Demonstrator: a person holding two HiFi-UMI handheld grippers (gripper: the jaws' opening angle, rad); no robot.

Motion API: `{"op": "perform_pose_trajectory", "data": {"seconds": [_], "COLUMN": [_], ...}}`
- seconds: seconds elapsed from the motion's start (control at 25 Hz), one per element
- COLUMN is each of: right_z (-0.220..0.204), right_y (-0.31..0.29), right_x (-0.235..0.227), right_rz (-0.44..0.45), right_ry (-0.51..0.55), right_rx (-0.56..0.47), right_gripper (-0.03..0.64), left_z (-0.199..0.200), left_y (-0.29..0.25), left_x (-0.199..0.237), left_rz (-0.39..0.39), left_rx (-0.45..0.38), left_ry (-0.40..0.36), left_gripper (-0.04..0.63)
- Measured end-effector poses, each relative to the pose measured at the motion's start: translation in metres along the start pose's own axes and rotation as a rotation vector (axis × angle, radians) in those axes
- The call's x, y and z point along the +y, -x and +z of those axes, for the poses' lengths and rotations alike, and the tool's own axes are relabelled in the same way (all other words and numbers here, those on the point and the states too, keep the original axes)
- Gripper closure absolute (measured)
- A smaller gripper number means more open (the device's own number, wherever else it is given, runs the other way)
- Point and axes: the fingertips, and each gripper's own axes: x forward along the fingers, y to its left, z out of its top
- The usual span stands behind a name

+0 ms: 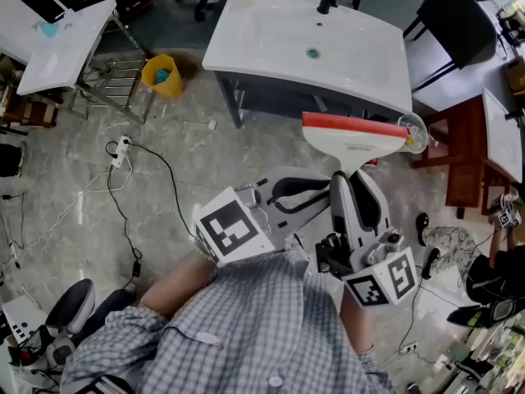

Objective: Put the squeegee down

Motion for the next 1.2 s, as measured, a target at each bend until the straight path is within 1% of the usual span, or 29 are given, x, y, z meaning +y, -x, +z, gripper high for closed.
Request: {"op": "perform_pose_trajectory", "data": {"seconds": [0.2, 0.48, 0.68, 0.84, 0.96, 1.08, 1.2], "right_z": [-0.008, -0.021, -0.022, -0.019, -0.016, -0.013, -0.009], "right_y": [-0.003, -0.007, -0.010, -0.010, -0.011, -0.012, -0.014], "right_x": [0.008, 0.021, 0.021, 0.003, -0.013, -0.037, -0.066], "right_rz": [-0.008, -0.016, -0.020, -0.026, -0.039, -0.079, -0.112], "right_ry": [0.005, 0.000, -0.009, -0.034, -0.031, -0.025, -0.061], "right_rx": [0.013, 0.038, 0.041, 0.033, 0.031, 0.041, 0.051], "right_gripper": [0.545, 0.545, 0.543, 0.543, 0.543, 0.545, 0.561], "left_z": [-0.004, -0.013, -0.018, -0.016, -0.015, -0.011, -0.008], "left_y": [0.011, 0.030, 0.036, 0.029, 0.025, 0.019, 0.004], "left_x": [0.001, 0.004, 0.010, 0.022, 0.034, 0.049, 0.062], "left_rz": [0.001, 0.014, 0.017, 0.033, 0.056, 0.092, 0.113], "left_rx": [-0.006, 0.004, 0.004, -0.010, -0.015, -0.020, -0.024], "left_ry": [0.017, 0.022, 0.066, 0.082, 0.085, 0.084, 0.088], "left_gripper": [0.551, 0.551, 0.552, 0.552, 0.552, 0.552, 0.551]}}
